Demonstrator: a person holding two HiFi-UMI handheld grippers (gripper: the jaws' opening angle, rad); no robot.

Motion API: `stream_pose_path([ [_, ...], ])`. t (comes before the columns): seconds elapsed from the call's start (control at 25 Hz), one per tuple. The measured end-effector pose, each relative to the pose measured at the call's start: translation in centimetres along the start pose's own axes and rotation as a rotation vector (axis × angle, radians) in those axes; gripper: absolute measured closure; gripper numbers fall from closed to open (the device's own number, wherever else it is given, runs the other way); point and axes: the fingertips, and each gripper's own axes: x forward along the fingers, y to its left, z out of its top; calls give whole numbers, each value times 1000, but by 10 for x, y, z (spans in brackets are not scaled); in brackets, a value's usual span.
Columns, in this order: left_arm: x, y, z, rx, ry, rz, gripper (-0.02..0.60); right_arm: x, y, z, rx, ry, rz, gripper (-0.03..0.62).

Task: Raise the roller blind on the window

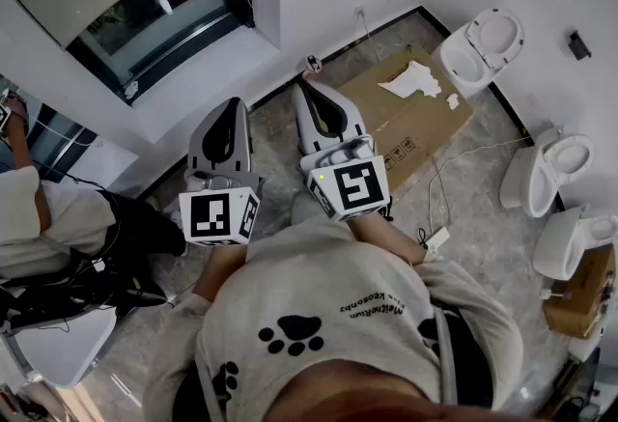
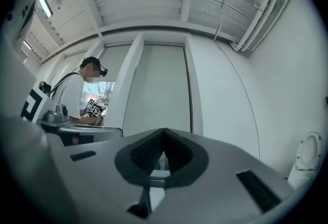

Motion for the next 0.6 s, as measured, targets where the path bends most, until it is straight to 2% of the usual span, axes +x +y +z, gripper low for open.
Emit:
stream_pose_path([
  [0.32, 27, 16, -10, 4, 7, -2, 576, 31, -7, -9, -8, 0, 1, 585],
  [0.6, 80, 44, -20, 20, 30, 5, 575, 85, -36, -31, 33, 31, -7, 585],
])
